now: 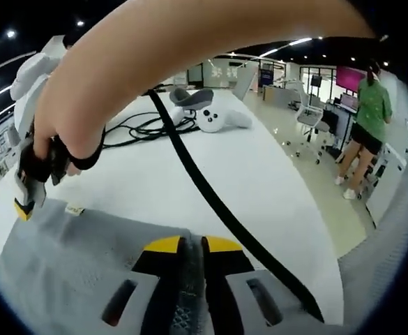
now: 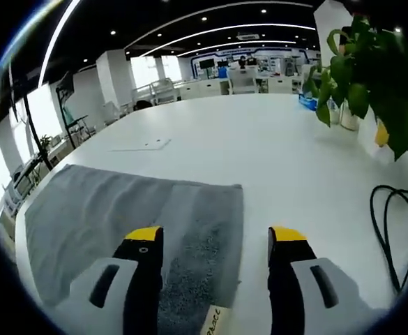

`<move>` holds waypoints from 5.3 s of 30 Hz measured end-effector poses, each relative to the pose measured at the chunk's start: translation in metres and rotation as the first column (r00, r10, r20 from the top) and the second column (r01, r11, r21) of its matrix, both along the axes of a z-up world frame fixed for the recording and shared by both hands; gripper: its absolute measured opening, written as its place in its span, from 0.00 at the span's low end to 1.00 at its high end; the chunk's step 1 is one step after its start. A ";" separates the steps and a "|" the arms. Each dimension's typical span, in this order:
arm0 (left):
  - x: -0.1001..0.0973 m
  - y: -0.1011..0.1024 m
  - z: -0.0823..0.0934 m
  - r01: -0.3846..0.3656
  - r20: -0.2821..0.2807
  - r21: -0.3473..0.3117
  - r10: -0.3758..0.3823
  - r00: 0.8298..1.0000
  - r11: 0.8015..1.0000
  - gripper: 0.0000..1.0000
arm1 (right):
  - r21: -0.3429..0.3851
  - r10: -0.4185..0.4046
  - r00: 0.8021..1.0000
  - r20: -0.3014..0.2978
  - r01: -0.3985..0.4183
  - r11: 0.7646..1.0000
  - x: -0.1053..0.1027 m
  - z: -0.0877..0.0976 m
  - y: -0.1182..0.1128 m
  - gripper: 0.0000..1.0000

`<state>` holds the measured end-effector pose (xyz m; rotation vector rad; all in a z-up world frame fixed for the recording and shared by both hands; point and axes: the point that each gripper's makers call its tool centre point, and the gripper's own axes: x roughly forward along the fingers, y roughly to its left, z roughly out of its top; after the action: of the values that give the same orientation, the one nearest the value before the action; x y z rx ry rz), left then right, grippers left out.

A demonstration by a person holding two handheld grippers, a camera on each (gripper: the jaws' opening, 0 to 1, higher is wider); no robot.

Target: Fold the towel on the table until its edges align and the towel forms a compact rectangular stack.

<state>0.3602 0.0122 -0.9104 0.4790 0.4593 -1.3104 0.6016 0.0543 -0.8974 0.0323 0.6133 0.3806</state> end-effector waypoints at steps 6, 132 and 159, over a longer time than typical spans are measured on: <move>0.000 -0.001 0.000 -0.002 0.013 -0.002 0.002 1.000 1.000 0.09 | -0.049 -0.003 1.000 -0.008 0.003 0.999 0.009 -0.009 0.000 0.50; -0.004 0.367 0.291 -0.412 0.220 -0.466 0.553 0.803 0.783 0.07 | 0.488 0.091 0.956 0.280 -0.224 0.844 -0.007 0.289 0.299 0.00; -0.019 0.524 0.271 -0.671 0.087 -0.513 0.811 0.579 0.535 0.07 | 0.462 0.289 0.917 0.273 -0.389 0.797 -0.023 0.280 0.427 0.00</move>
<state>0.3414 0.5367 -0.6392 0.0629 0.0518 -0.4164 0.5789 0.4812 -0.6176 0.3950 0.3094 0.8860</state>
